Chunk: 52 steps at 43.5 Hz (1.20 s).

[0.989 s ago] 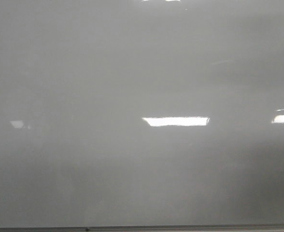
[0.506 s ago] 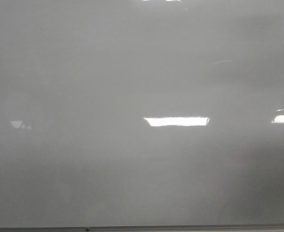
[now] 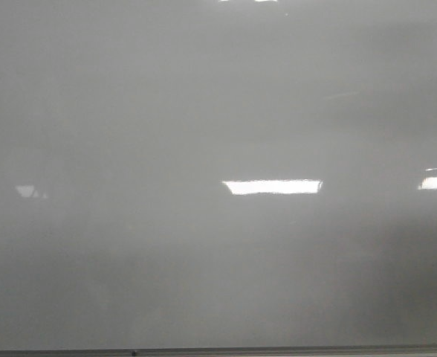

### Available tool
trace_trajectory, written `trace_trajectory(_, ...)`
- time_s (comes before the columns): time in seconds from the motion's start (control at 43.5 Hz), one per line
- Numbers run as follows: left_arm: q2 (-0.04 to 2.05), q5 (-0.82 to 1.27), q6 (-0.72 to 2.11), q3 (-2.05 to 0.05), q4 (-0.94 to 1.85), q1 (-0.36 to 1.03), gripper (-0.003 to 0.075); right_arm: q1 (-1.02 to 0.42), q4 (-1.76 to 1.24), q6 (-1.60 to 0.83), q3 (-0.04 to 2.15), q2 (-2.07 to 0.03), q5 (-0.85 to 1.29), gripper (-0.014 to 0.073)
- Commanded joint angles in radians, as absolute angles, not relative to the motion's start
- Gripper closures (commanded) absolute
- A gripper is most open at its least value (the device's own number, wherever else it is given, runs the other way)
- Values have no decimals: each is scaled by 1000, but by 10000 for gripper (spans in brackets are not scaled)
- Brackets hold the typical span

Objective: Write number 7 on whiteboard

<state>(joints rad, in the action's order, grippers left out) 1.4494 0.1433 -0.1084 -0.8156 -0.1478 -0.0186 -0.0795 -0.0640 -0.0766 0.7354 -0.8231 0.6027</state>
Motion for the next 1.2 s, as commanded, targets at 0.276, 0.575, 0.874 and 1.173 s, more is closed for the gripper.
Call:
trace_trajectory(0.276, 1396, 130, -115, -841, -148, -21, 716, -81, -57, -87, 773, -821, 530, 11)
trace_trajectory(0.575, 1259, 578, -77, -988, -155, -21, 741, -81, -57, -77, 911, -824, 727, 11)
trace_trajectory(0.874, 1234, 1034, 414, -1174, 141, -21, 741, -81, -57, -75, 970, -856, 811, 12)
trace_trajectory(1.173, 1258, 1111, 828, -1181, 501, 108, 741, -105, -109, -165, 970, -877, 836, 12)
